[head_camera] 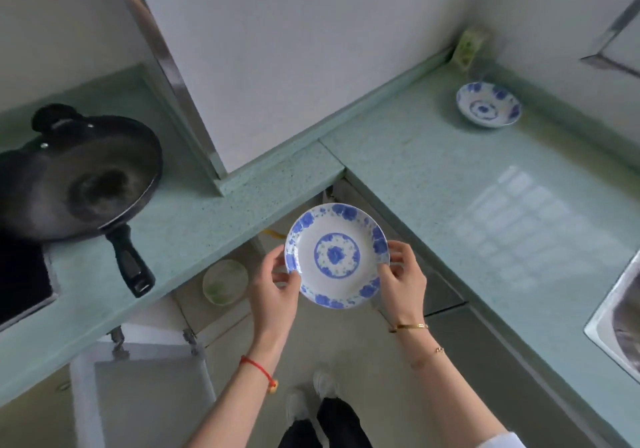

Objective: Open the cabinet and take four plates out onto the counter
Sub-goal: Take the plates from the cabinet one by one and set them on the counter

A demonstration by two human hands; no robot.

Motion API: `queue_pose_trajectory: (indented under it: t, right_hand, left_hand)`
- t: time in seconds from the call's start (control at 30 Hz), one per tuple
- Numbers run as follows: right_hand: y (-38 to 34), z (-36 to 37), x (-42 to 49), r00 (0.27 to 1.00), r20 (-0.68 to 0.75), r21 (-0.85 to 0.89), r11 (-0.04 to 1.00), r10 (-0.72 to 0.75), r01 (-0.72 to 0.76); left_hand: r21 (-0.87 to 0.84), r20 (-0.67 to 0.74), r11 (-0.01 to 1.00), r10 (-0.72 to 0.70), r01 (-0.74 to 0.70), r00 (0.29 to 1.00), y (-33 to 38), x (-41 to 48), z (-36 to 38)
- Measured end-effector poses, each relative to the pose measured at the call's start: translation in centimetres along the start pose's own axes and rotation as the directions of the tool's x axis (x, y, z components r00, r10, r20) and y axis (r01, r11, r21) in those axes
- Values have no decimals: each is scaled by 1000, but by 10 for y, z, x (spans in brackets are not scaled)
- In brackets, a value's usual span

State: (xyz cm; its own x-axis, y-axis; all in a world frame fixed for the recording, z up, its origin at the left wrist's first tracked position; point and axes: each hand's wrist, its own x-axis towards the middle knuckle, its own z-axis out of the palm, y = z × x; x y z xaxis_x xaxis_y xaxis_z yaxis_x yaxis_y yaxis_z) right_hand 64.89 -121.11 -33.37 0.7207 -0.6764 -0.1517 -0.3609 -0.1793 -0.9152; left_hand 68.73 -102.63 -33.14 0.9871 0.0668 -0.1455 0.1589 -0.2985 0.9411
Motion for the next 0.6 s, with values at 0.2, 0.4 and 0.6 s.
queue_pose_trajectory:
  t: [0.2,0.4,0.6]
  right_hand:
    - [-34,-57,9,984,-171,54,998,52,-44]
    - [-43,-123,38,929,-355,78,994,103,-80]
    - [-34,-196,100,871,-477,86,992,122,-92]
  left_hand:
    - [10,163,991,132,-135,978,66,9,32]
    - [-17,363,978,198,-206,911,123,22,100]
    - [21,495,968,206,-249,844,171,38,205]
